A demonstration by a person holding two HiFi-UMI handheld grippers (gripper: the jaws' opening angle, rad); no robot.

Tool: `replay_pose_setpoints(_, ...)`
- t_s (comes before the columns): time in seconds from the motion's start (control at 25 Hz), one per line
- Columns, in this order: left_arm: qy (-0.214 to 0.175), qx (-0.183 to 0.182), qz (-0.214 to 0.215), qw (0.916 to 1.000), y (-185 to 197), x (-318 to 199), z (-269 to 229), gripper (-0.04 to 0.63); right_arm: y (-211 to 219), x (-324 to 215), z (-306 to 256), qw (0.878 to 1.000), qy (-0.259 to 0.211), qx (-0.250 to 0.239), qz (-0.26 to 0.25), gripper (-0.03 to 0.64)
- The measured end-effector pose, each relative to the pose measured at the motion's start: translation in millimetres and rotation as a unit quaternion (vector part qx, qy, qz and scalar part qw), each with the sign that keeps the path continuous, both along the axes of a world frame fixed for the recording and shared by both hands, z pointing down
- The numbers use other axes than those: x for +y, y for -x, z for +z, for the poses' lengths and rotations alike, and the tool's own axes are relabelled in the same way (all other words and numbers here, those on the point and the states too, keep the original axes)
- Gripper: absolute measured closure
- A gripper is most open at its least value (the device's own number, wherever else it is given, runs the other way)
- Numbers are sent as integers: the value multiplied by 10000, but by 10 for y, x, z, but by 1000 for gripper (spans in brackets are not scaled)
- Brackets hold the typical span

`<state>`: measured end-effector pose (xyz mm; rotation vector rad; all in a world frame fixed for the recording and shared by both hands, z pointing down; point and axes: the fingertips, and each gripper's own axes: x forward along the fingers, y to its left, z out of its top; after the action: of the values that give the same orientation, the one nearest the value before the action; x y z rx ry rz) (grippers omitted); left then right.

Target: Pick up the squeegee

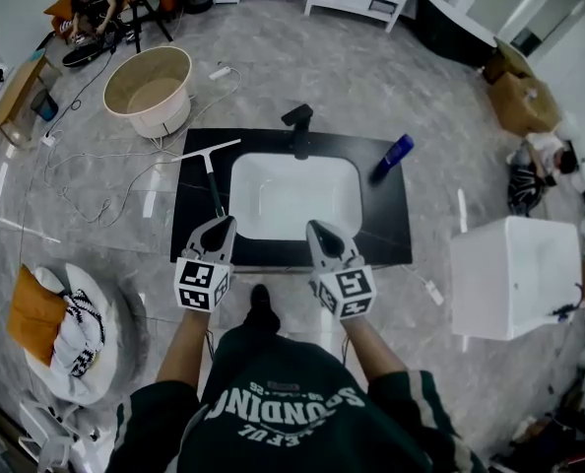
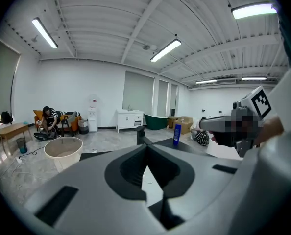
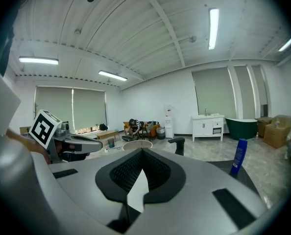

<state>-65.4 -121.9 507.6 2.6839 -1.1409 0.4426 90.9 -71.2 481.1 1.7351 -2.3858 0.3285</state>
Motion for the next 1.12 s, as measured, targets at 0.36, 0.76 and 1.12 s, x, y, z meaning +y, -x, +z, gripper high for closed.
replay_pose_setpoints(0.36, 134, -45, 77, 9999, 56, -710, 91, 594, 94, -686, 24, 9999, 101, -86, 81, 615)
replay_pose_setpoints(0.76, 275, -68, -52, 9996, -19, -1008, 127, 594, 9, -1112, 45, 9998, 96, -189, 34, 615)
replay_pose_setpoints(1.12, 223, -16, -773, 9968, 93, -1286, 14, 594, -30, -1554, -9, 9986, -135, -171, -486, 615)
